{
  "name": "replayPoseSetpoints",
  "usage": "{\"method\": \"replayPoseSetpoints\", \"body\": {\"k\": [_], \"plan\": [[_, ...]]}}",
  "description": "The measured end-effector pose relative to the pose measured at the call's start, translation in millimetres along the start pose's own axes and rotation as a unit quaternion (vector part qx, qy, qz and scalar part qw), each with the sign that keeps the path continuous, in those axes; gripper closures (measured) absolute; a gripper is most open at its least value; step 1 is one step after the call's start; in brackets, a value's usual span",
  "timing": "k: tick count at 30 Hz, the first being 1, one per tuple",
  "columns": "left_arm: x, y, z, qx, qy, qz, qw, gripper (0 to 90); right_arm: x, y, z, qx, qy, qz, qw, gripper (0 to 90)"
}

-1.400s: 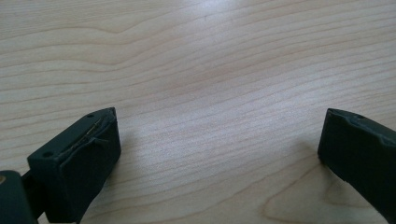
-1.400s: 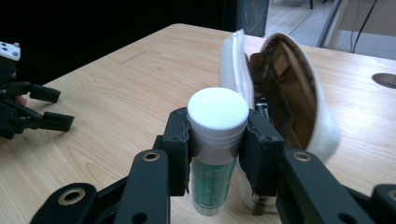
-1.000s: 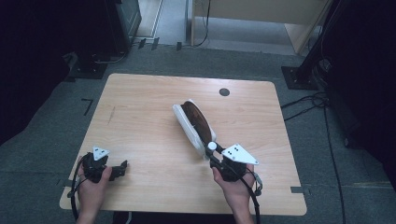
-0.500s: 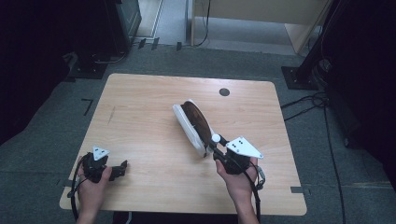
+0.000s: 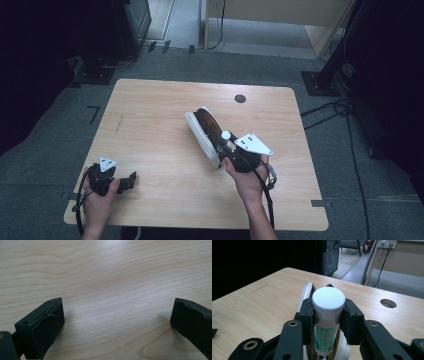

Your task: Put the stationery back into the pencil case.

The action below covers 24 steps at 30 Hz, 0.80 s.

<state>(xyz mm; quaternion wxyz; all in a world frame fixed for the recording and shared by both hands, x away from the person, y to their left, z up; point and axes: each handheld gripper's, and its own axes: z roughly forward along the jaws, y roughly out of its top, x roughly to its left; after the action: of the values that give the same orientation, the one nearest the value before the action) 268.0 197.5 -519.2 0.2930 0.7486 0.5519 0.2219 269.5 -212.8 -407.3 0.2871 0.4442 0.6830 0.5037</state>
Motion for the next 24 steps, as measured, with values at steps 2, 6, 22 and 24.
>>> {"method": "replayPoseSetpoints", "body": {"k": [2, 6, 22, 24], "plan": [[0.0, 0.0, 0.1, 0.000, 0.000, 0.000, 1.0000, 0.0, -0.7, 0.9, 5.3, 0.002, 0.000, 0.002, 1.0000, 65.5], [-0.1, 0.0, 0.0, 0.000, 0.000, -0.001, 1.0000, 0.0, -1.1, 1.8, 16.4, 0.007, 0.002, 0.006, 1.0000, 65.5], [-0.1, 0.0, 0.0, 0.000, 0.000, -0.001, 1.0000, 0.0, -7.5, -3.5, 55.2, 0.057, 0.002, 0.013, 0.9983, 65.5], [-0.1, 0.0, 0.0, 0.000, 0.000, -0.001, 1.0000, 0.0, -7.9, -2.8, 59.1, 0.062, 0.003, 0.013, 0.9980, 65.5]]}}
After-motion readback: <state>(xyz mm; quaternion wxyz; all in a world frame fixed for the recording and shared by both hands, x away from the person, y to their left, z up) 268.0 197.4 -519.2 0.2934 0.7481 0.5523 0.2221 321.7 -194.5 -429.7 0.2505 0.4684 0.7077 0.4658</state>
